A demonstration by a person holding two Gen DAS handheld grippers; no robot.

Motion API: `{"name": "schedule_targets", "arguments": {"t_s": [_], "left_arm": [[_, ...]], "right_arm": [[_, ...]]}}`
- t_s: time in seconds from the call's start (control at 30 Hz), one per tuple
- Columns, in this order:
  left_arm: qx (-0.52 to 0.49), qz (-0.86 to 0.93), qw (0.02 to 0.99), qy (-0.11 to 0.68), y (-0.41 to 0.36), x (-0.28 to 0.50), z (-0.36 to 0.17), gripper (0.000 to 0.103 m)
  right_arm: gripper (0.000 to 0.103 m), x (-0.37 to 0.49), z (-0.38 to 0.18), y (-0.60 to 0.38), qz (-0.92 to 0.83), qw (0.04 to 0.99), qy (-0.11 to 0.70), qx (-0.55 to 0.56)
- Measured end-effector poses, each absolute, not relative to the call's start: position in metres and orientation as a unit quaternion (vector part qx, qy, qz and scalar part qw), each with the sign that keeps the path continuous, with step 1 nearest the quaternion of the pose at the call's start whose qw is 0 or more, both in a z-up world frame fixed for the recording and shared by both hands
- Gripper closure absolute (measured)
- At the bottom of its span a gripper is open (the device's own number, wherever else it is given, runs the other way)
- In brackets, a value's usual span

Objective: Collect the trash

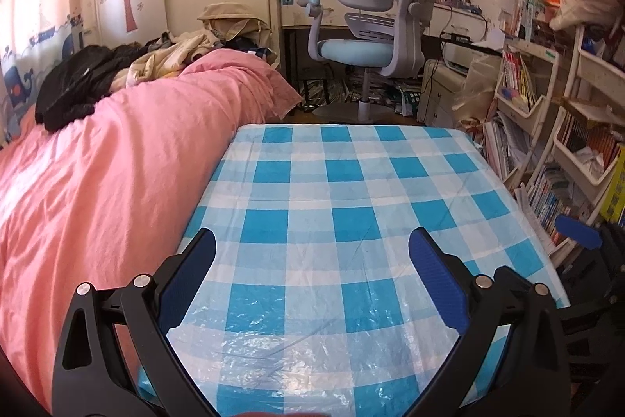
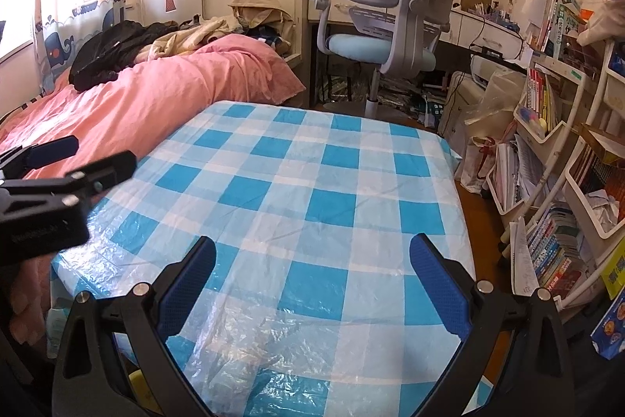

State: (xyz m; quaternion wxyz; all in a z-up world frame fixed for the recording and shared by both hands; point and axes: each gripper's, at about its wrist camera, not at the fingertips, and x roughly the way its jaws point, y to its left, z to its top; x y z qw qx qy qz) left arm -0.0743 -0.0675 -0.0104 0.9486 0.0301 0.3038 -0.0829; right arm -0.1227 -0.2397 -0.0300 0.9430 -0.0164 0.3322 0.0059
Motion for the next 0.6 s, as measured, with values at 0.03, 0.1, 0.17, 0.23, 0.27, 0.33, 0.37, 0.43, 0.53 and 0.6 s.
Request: {"name": "schedule_targets", "arguments": {"t_s": [0.03, 0.1, 0.17, 0.23, 0.27, 0.33, 0.37, 0.43, 0.53, 0.6], "left_arm": [[0.024, -0.083, 0.95, 0.3, -0.065, -0.075, -0.01, 0.007], [0.016, -0.087, 0.951, 0.298, -0.063, -0.075, -0.01, 0.007], [0.014, -0.091, 0.95, 0.297, -0.062, -0.076, -0.009, 0.007], [0.018, -0.094, 0.95, 0.298, -0.062, -0.076, -0.009, 0.007], [0.018, -0.097, 0.949, 0.301, -0.063, -0.076, -0.009, 0.007], [0.022, -0.096, 0.947, 0.307, -0.064, -0.075, -0.01, 0.007], [0.027, -0.091, 0.946, 0.309, -0.065, -0.074, -0.011, 0.007], [0.036, -0.085, 0.943, 0.321, -0.066, -0.07, -0.012, 0.007], [0.026, -0.089, 0.937, 0.336, -0.064, -0.067, -0.014, 0.007], [0.017, -0.088, 0.935, 0.343, -0.061, -0.064, -0.016, 0.007]], "right_arm": [[0.008, -0.122, -0.031, -0.24, 0.005, 0.943, 0.333, -0.017], [0.008, -0.121, -0.032, -0.239, 0.003, 0.942, 0.336, -0.02], [0.008, -0.12, -0.034, -0.238, 0.001, 0.939, 0.343, -0.024], [0.008, -0.119, -0.037, -0.236, 0.0, 0.936, 0.35, -0.028], [0.008, -0.118, -0.038, -0.235, 0.0, 0.935, 0.354, -0.031], [0.008, -0.118, -0.04, -0.235, -0.001, 0.933, 0.358, -0.036], [0.008, -0.118, -0.041, -0.234, -0.001, 0.932, 0.36, -0.037], [0.008, -0.117, -0.042, -0.235, -0.001, 0.931, 0.362, -0.037], [0.008, -0.117, -0.043, -0.235, -0.002, 0.93, 0.366, -0.037], [0.008, -0.116, -0.043, -0.235, -0.003, 0.929, 0.367, -0.038]]}}
